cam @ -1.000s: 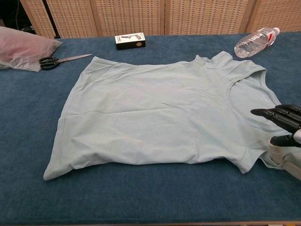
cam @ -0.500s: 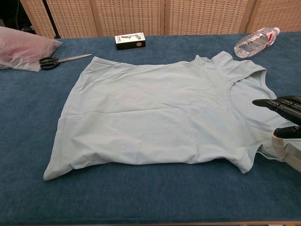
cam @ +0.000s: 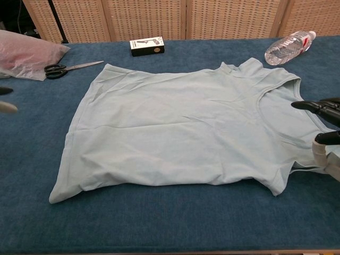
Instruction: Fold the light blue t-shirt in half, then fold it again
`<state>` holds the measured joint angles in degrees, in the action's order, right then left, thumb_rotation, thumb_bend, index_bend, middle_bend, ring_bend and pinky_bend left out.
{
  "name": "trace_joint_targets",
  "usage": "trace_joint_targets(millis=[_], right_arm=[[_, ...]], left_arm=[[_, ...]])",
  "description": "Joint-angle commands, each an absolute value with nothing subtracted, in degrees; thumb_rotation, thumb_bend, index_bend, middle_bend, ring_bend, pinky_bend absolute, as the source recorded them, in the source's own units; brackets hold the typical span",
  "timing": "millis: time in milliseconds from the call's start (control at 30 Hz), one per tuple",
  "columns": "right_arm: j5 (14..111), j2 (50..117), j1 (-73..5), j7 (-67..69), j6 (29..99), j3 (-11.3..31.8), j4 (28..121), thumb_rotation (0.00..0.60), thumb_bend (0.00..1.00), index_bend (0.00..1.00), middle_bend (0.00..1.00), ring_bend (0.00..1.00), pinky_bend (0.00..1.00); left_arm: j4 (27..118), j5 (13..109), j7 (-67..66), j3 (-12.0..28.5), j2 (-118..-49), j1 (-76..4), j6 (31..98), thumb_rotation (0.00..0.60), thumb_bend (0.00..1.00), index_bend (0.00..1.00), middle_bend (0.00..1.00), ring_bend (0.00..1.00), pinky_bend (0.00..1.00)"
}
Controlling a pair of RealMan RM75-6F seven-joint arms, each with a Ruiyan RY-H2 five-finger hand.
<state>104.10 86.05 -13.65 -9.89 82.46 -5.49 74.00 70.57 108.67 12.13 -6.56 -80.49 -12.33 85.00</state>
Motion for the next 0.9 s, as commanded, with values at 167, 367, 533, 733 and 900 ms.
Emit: trace_joint_targets(millis=[167, 367, 533, 733, 900], right_arm=[[103.7, 86.0, -13.8, -9.8, 82.2, -5.3, 74.1, 0.6, 0.54, 0.68, 0.0, 0.0, 0.0], [103.3, 86.1, -13.8, -10.1, 81.9, -5.2, 73.7, 0.6, 0.54, 0.68, 0.0, 0.0, 0.0], [103.1, 86.1, -13.9, -10.1, 81.9, -5.1, 73.5, 0.6, 0.54, 0.68, 0.0, 0.0, 0.0], [103.0, 86.2, -13.9, -10.2, 81.8, -5.1, 73.4, 0.6, 0.54, 0.68, 0.0, 0.0, 0.0], [102.7, 86.3, -13.9, -10.4, 81.8, -5.0, 73.3, 0.6, 0.57, 0.68, 0.0, 0.0, 0.0]], left_arm=[[66.8, 110.7, 14.1, -9.1, -85.1, -14.0, 84.0, 0.6, 0.0, 0.32, 0.0, 0.0, 0.0], [64.1, 110.9, 14.9, -10.2, -87.8, -13.8, 84.6, 0.6, 0.0, 0.4, 0.0, 0.0, 0.0], [62.3, 110.3, 15.0, -10.3, -89.8, -13.7, 85.0, 0.6, 0.07, 0.4, 0.0, 0.0, 0.0], [62.1, 109.4, 15.1, -10.1, -91.2, -14.1, 84.8, 0.6, 0.11, 0.41, 0.0, 0.0, 0.0], [61.6, 109.2, 15.9, -10.3, -92.6, -14.4, 84.9, 0.6, 0.13, 0.41, 0.0, 0.0, 0.0]])
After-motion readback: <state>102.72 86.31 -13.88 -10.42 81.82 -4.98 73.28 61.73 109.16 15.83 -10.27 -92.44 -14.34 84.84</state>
